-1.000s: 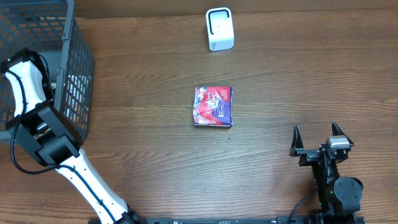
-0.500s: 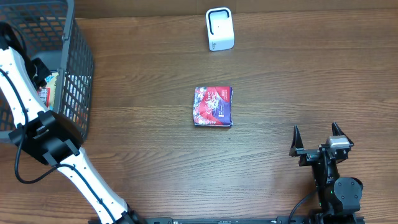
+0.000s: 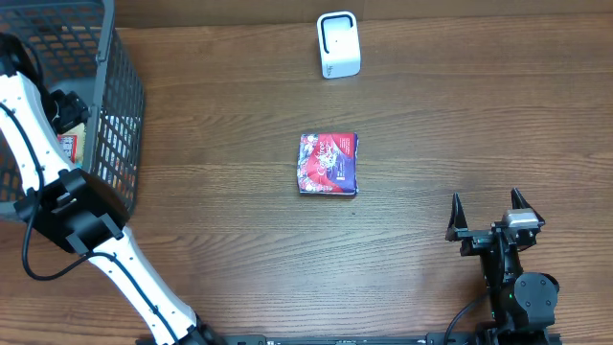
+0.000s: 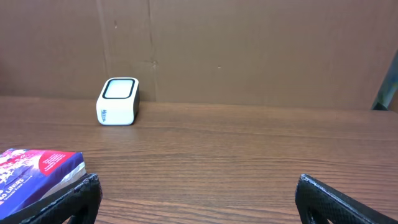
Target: Scan the item barcode
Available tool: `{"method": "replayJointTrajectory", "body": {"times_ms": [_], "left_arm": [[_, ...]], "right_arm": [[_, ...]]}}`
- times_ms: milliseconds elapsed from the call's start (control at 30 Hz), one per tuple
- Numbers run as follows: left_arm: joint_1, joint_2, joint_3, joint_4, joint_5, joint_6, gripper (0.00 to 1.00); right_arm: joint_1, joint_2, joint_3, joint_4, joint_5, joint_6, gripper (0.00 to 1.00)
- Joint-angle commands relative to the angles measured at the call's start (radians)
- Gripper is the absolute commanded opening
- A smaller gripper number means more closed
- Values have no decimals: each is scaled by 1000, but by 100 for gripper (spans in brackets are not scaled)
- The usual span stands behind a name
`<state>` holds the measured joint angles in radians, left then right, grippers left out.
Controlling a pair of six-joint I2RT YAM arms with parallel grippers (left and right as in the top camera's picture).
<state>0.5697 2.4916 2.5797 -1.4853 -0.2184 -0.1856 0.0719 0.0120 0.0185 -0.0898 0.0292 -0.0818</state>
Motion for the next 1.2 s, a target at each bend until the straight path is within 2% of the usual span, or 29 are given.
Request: {"method": "replayJointTrajectory", "body": {"times_ms": [0, 267, 600, 933, 1000, 1033, 1067, 1100, 1167], "left_arm": [[10, 0, -58, 38, -35, -9, 100], [10, 0, -267, 209, -14, 110, 100], [10, 1, -437, 352, -13, 138, 100], [12, 1, -568, 409, -13, 138, 97], [12, 1, -575, 409, -6, 138, 82], [13, 1, -577, 407, 6, 138, 67], [13, 1, -579, 402, 18, 138, 43], [13, 1, -582, 399, 37, 138, 25], [13, 1, -582, 392, 65, 138, 13]], "right_arm": [[-5, -9, -10, 6, -5, 3, 100], [-5, -9, -10, 6, -5, 3, 100], [-5, -9, -10, 6, -5, 3, 100], [-5, -9, -10, 6, -5, 3, 100], [-5, -9, -10, 6, -5, 3, 100], [-5, -9, -10, 6, -5, 3, 100], [-5, -9, -10, 6, -5, 3, 100], [-5, -9, -10, 6, -5, 3, 100], [-5, -9, -10, 6, -5, 3, 100]]}}
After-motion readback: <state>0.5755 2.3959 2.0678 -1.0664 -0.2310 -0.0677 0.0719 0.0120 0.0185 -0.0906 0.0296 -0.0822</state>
